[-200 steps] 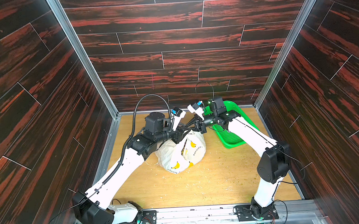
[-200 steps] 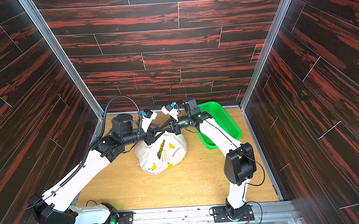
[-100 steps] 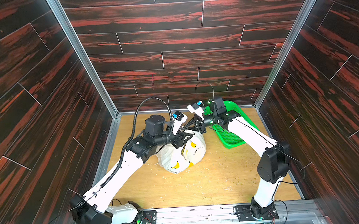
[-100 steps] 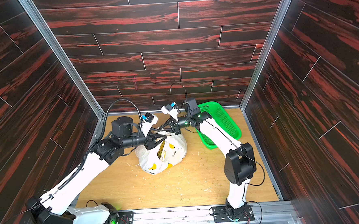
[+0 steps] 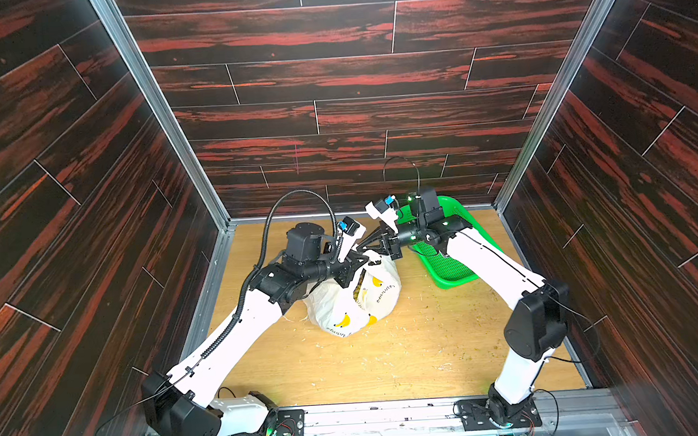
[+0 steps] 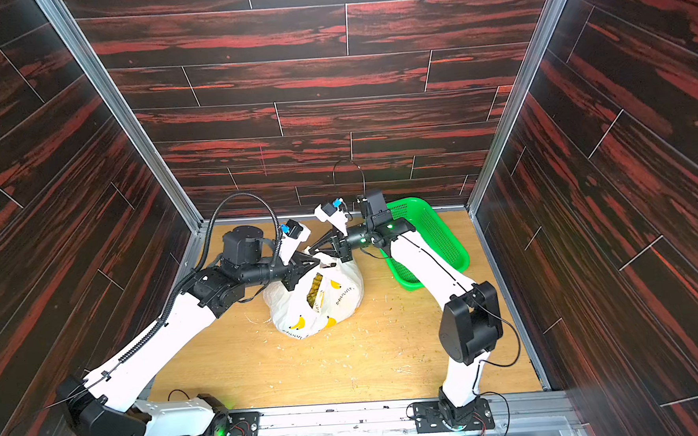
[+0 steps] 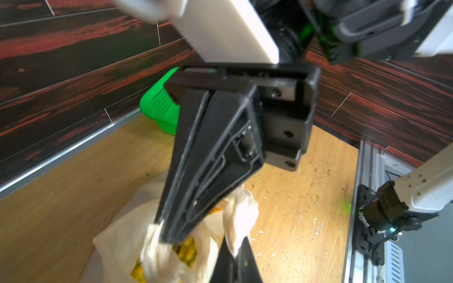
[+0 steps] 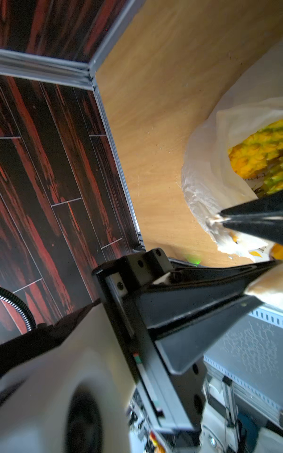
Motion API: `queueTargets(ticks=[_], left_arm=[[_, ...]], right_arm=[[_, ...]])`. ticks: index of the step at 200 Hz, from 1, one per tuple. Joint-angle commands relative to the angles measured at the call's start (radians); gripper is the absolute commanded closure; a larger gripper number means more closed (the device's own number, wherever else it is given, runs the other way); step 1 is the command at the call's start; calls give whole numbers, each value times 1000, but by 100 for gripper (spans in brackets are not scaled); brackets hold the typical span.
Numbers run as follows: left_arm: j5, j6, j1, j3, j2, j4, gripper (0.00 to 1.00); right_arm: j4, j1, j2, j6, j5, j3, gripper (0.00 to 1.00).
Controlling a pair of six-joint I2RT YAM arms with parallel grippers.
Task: Place the pineapple into a plastic bag & tie a knot
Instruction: Cross the plastic bag at the center of the board.
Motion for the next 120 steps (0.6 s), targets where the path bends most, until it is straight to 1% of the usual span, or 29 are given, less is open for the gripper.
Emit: queueTargets(ticks=[1,31,65,83,104,120], left_arm=[[-45,-20,-4,-45,-82,10,100],[-80,-55,-4,-103,-124,48,100],[-90,-50,-2,-76,-78,31,100],[-91,-56,-1,-62,-61,43,100],[-94,-57,9,-64,-50,45,100],[-89,-71,22,-76,-50,60,100]], right_arm=[[60,4,-65,30,68,-10,100],[93,7,-113,56,110,-42,100],[97,11,-147,59,162,-69,100],[85,13,-171,57,210,-75,100],[70,13,-206,48,261,-81,100],[58,14,-228,49,276,-81,100]])
